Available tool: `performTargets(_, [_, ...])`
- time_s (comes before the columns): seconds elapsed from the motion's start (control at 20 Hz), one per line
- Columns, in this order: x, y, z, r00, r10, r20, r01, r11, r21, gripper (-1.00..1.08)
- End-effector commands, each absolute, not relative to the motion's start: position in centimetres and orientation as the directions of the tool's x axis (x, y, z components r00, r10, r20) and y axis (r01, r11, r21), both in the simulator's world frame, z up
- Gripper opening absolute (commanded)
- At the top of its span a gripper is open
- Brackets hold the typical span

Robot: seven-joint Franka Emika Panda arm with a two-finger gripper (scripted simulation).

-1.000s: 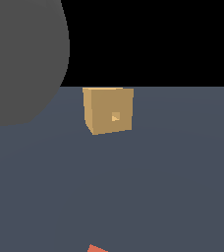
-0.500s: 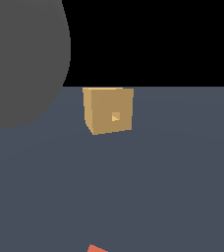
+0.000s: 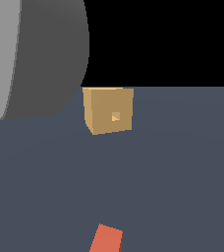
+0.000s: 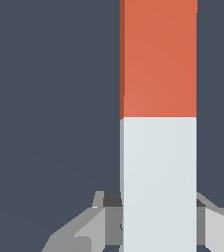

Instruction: Insert the peg into the horizontal hole in a box.

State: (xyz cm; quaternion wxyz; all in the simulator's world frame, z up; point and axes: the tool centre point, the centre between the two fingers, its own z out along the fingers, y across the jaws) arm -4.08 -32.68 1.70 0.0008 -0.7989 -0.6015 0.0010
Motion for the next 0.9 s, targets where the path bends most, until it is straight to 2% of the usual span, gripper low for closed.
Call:
performTargets(0.0, [-2.8,-30.8,2.1,0.244,0.97,0.0,0.97,-0.244,0.0,-1.0])
performTargets(0.35, [2.0,-21.9,3.3,0.091,0.996,-0.001,0.996,-0.091,0.0,-1.0])
performTargets(0.6, [5.4,-11.8,4.6,-0.073,0.997,-0.002,0.997,0.073,0.0,-1.0])
performTargets(0.85, [7.1,-2.6,5.8,-0.215,0.977,-0.002,0.977,0.215,0.0,-1.0])
